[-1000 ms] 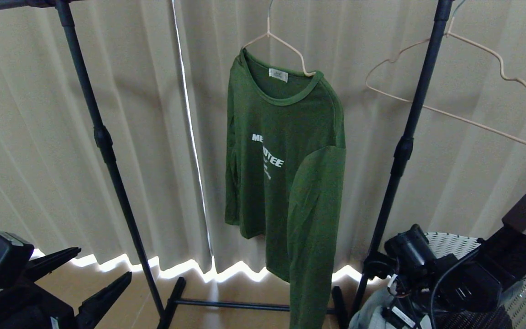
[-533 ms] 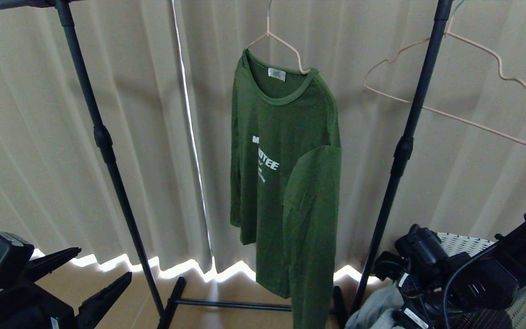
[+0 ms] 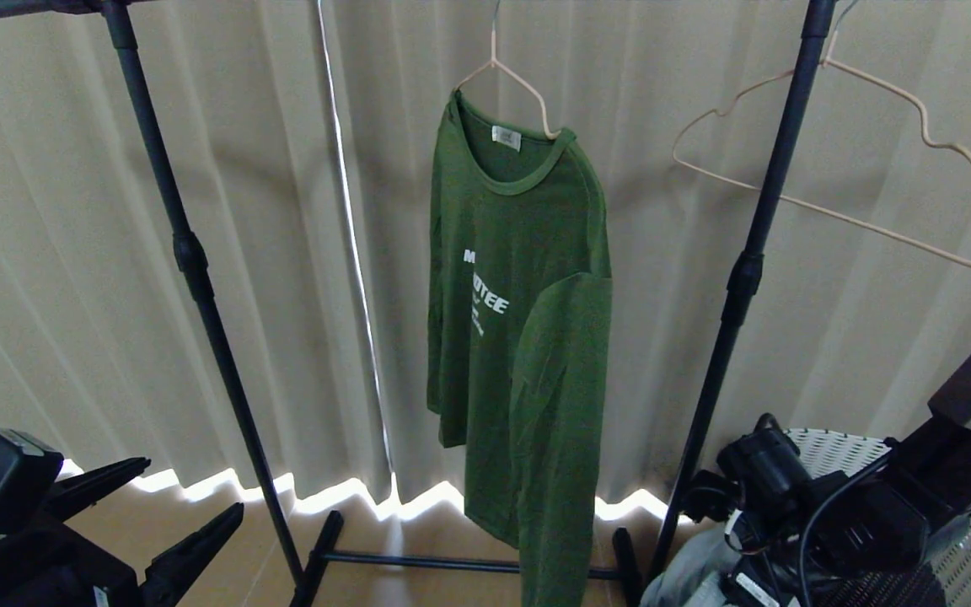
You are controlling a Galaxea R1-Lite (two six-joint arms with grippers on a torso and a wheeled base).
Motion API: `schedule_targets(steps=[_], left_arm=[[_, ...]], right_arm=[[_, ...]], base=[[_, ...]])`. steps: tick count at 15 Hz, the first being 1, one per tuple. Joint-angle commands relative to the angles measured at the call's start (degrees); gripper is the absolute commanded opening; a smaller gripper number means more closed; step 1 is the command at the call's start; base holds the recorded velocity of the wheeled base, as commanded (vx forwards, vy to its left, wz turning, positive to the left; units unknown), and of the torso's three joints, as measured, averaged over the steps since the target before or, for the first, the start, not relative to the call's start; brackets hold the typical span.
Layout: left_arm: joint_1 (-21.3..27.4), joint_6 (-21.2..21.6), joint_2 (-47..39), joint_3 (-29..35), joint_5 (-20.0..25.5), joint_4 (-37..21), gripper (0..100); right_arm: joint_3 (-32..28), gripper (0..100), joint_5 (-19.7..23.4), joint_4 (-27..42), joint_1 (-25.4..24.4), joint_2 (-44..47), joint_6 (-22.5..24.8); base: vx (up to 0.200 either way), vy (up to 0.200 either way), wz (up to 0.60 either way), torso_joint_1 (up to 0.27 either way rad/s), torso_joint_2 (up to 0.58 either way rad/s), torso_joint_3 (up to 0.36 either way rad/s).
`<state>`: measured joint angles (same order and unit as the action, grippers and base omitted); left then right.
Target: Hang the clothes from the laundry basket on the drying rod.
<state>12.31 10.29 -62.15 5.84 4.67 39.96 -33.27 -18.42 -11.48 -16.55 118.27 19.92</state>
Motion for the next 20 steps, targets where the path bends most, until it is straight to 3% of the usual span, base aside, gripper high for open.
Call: schedule_targets(steps=[1,6,10,13,20], left_arm=[[0.0,0.0,0.0,0.0,0.0,0.0,100],[-0.2,-0.1,0.2,0.1,0.0,0.0,100],[-0.3,-0.1,0.0,0.2,0.0,0.0,100],[-0.4,-0.1,0.3,0.3,0.0,0.0,100],[-0.4,0.1,2.3,0.5,0.0,0.0,100]], right_arm=[[0.0,0,0.2,0.0,0.0,0.8,-0.1],[1.3,0,3.1,0.0,-0.1,-4.1,-5.2],[4.5,0,4.8,0.5,-0.1,-24.3,-5.6],[3.4,0,4.7,-1.0,0.6,-33.8,-5.7],[2.9,0,4.6,-3.4,2.3,-40.2,-5.1]], base=[[0.000,0.000,0.00,0.000,0.00,0.000],[0.000,0.000,0.00,0.000,0.00,0.000],[0.000,0.000,0.00,0.000,0.00,0.000],[0.000,0.000,0.00,0.000,0.00,0.000],[-0.029,0.000,0.00,0.000,0.00,0.000]])
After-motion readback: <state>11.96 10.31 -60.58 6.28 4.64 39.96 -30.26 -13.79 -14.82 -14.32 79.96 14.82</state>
